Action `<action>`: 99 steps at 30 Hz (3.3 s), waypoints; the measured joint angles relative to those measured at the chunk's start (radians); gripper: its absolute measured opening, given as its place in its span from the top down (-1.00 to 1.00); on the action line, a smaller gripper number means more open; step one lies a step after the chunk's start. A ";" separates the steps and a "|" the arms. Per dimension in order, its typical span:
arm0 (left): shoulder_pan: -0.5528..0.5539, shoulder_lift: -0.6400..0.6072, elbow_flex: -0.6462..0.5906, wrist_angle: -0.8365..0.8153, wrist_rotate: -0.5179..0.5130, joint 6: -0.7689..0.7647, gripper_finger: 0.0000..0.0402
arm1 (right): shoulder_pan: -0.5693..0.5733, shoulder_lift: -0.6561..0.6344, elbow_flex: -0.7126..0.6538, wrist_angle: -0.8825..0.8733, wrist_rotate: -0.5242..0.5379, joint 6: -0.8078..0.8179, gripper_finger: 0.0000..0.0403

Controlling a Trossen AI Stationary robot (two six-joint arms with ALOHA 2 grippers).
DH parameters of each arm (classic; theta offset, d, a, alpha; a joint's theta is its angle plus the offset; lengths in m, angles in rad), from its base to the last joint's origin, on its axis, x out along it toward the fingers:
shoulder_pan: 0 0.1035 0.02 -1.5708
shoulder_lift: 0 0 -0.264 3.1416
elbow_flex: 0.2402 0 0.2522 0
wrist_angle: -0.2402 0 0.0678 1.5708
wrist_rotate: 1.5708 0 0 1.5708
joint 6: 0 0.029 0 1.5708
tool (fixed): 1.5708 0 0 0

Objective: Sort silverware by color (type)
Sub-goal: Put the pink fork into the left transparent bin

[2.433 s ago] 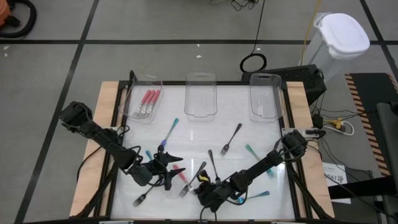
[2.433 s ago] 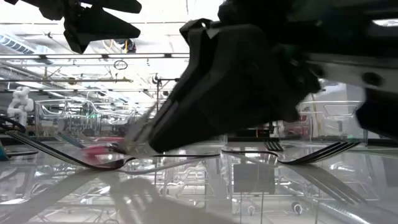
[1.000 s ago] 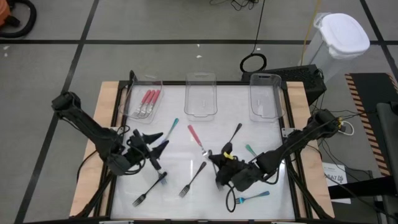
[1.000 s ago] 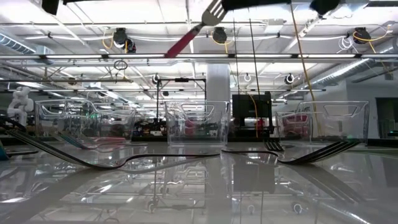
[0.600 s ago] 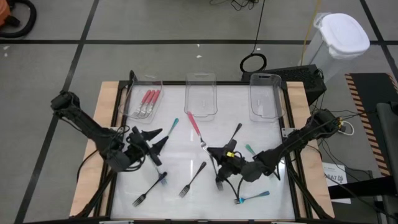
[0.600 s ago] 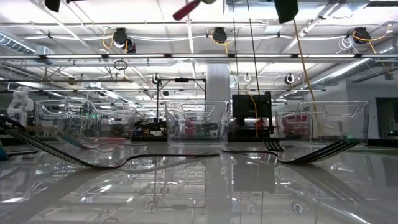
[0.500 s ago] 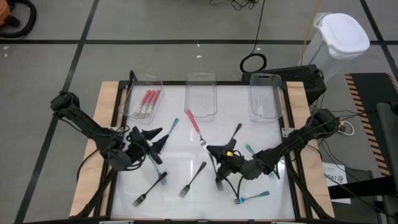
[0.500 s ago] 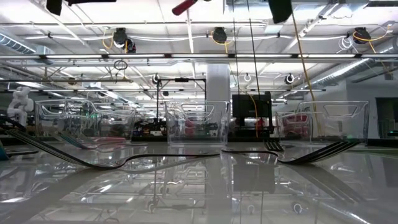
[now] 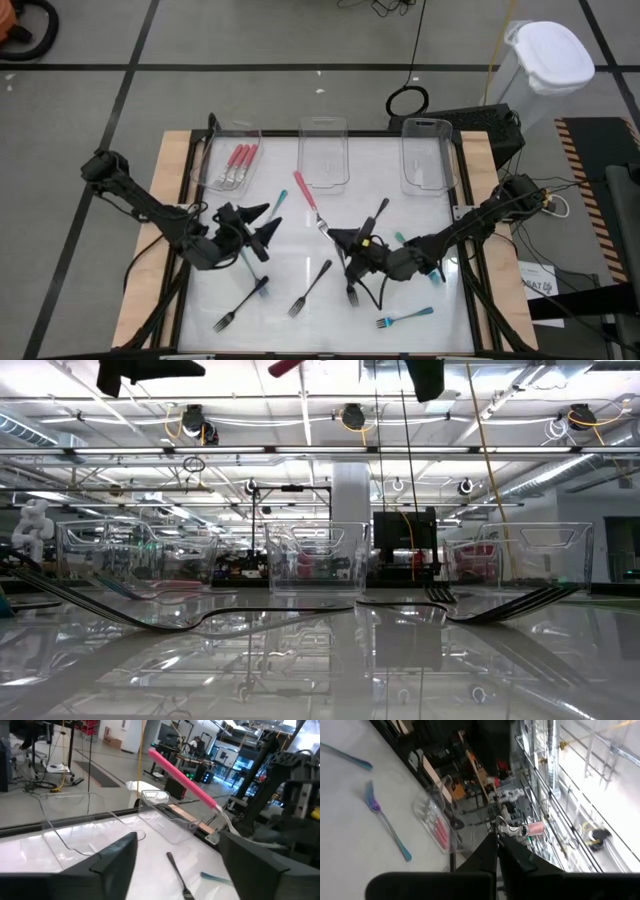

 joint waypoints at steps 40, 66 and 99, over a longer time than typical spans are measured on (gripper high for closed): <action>0.446 0.072 0.000 0.373 0.451 -0.005 -0.86 | -0.121 0.000 0.000 -0.024 -0.085 -0.123 0.98; 0.514 0.090 0.003 0.386 0.552 -0.136 0.84 | -0.143 0.002 0.000 -0.107 -0.120 -0.078 0.91; 0.628 -0.284 -0.001 -0.151 0.767 0.012 0.86 | -0.133 -0.001 0.002 -0.486 -0.213 0.534 -0.17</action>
